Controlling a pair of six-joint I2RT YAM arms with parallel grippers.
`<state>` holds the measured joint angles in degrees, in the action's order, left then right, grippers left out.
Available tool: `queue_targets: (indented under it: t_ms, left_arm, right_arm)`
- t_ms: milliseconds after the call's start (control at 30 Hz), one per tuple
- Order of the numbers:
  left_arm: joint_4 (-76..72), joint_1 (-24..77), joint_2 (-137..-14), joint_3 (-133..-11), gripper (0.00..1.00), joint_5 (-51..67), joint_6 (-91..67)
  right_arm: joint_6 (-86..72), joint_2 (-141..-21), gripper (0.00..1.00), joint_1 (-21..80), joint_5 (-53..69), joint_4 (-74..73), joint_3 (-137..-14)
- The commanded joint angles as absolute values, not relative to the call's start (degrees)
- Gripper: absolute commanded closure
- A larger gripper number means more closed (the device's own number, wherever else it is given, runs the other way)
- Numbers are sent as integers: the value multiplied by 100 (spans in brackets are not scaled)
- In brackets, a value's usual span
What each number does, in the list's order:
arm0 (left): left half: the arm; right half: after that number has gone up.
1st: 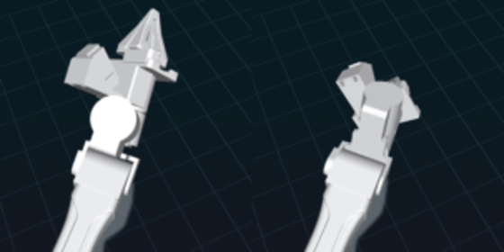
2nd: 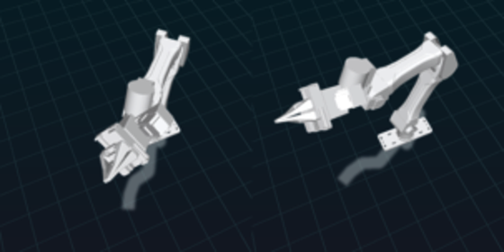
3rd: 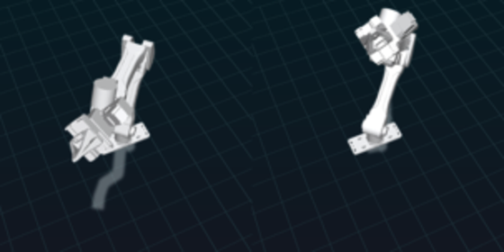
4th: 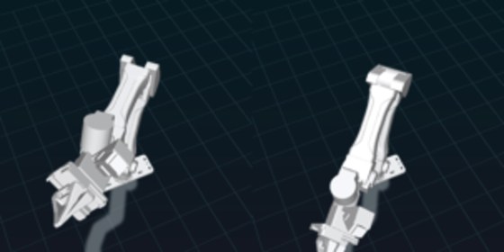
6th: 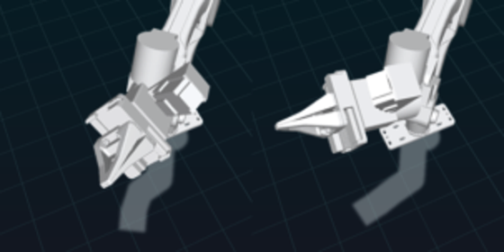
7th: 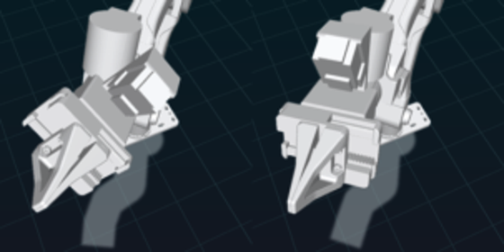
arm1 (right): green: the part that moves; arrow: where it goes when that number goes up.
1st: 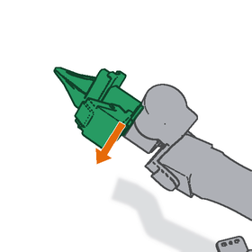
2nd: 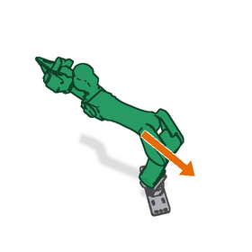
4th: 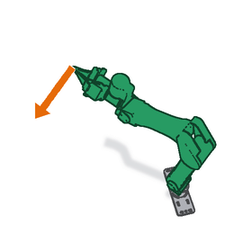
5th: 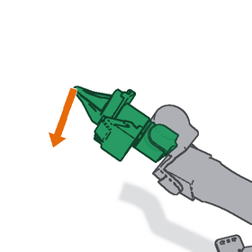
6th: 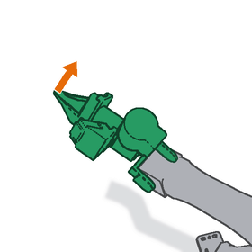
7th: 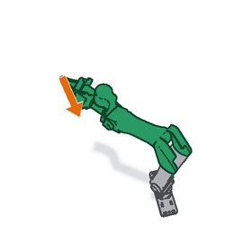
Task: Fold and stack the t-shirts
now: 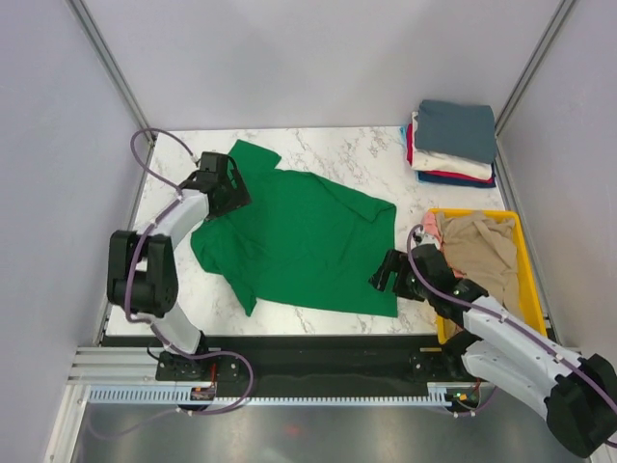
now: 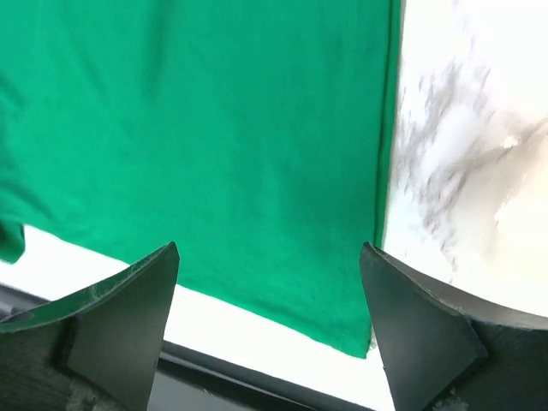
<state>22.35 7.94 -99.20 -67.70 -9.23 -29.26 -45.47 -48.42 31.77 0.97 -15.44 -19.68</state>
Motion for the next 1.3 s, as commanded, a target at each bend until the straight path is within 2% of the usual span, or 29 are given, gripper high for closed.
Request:
queue_targets:
  t_ms: [0, 67, 133, 233, 333, 400, 467, 600, 1100, 1267]
  left_arm:
    - [2810, 1141, -8598, -6917, 9, -853, -2463]
    - [3267, 1282, -8079, -7248, 7, -913, -2199]
    - [4029, 1459, -7824, -7566, 1, -705, -1900]
    - [4552, 1468, -7656, -7971, 0, -737, -1372]
    - [4361, 1555, -7322, -7499, 3, -1527, -1275]
    - [3993, 1792, -6857, -6709, 4, -2132, -1327]
    - [3335, 1828, -6515, -5885, 4, -2258, -1170]
    - [3524, 1863, -6697, -6152, 11, -2198, -1204]
    - [3577, 1863, -6636, -6108, 11, -1934, -1178]
    - [3577, 1863, -6644, -6117, 12, -1881, -1160]
  right_arm:
    - [-4044, -5208, 6, 3199, -605, -2144, -3118]
    - [-3615, -5684, 5, 3199, -887, -2180, -3830]
    - [-3394, -6510, 7, 3191, -1132, -2188, -4296]
    - [-2998, -7608, 19, 3190, -1422, -2075, -5148]
    - [-2690, -8725, 26, 3155, -1695, -2083, -5975]
    - [-2611, -9461, 31, 3120, -1924, -2109, -6502]
    - [-2567, -9886, 39, 3103, -1977, -2127, -6879]
    - [-2487, -10782, 43, 3068, -2214, -2162, -7373]
    - [-2347, -11584, 48, 2769, -2470, -2329, -8191]
    - [-2276, -11715, 53, 2725, -2417, -2329, -8209]
